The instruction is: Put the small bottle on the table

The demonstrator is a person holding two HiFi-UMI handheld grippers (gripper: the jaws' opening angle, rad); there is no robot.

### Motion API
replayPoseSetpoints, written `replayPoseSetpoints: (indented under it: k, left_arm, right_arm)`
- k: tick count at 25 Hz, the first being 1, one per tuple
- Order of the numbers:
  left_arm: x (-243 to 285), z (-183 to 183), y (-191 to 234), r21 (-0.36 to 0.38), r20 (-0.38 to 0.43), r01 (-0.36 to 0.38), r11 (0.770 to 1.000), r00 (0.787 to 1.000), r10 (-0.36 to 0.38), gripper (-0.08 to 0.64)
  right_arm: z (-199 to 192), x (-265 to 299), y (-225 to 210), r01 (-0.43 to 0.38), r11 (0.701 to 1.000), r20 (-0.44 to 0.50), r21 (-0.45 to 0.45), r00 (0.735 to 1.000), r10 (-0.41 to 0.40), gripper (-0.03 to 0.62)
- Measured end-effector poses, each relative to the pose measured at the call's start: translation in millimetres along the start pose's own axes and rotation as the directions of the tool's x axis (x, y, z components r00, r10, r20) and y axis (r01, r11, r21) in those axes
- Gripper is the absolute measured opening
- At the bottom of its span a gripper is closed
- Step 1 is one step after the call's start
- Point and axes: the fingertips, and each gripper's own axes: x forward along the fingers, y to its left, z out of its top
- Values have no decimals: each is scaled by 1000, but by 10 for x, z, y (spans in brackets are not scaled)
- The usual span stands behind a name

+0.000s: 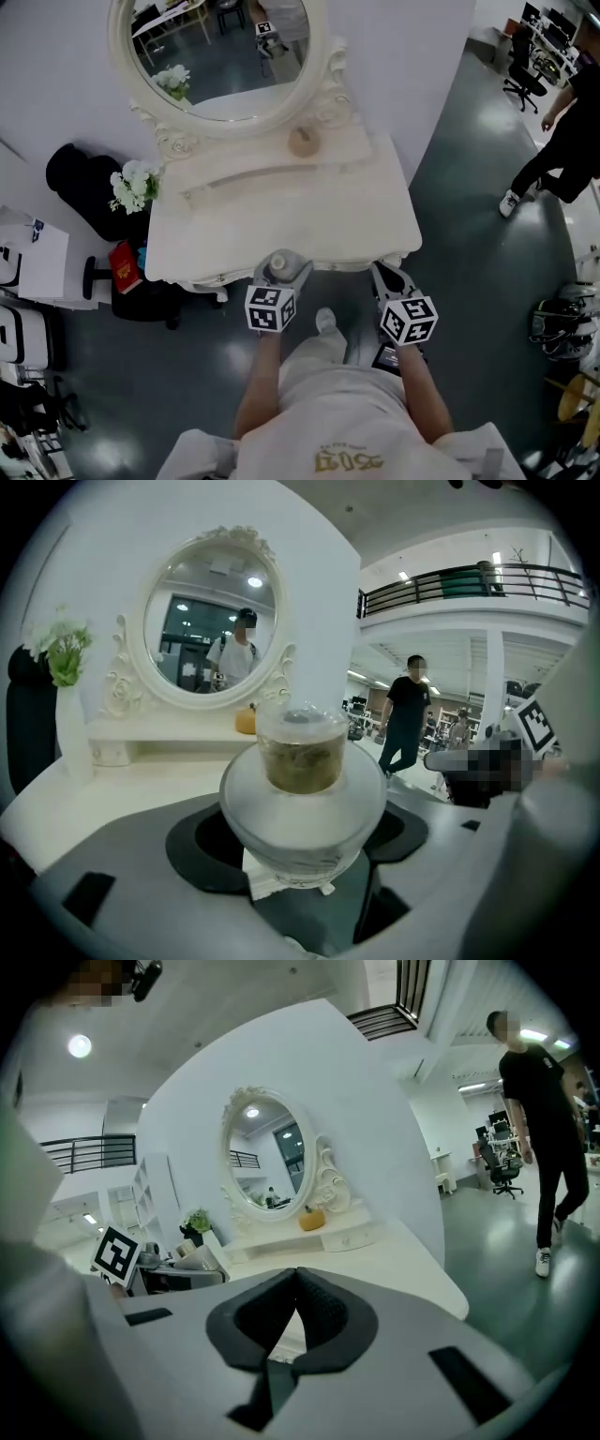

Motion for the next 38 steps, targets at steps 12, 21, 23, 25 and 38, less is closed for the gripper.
replayPoseSetpoints:
  k: [12,21,23,25,38]
  left_arm:
    - [1143,499,744,22,-46,61,998,997,-60,350]
    - [1452,521,814,29,-74,95,995,993,-93,350]
    - [1483,512,808,25,-80,98,995,992,-95,350]
    - [1525,502,804,25,-87,100,995,991,-97,350]
    - [1820,280,822,47,-164,79,996,984,-70,350]
  right_arm:
    - [401,1304,-457,48,999,-34,-26,998,-49,12]
    - [521,1482,-607,81,997,-30,-10,996,-81,12]
    - [516,1486,-630,84,996,-35,-7,996,-85,12]
    - [502,1500,-652,85,996,-41,-5,996,-85,12]
    - [368,1703,-872,64,998,-100,12,993,-62,12]
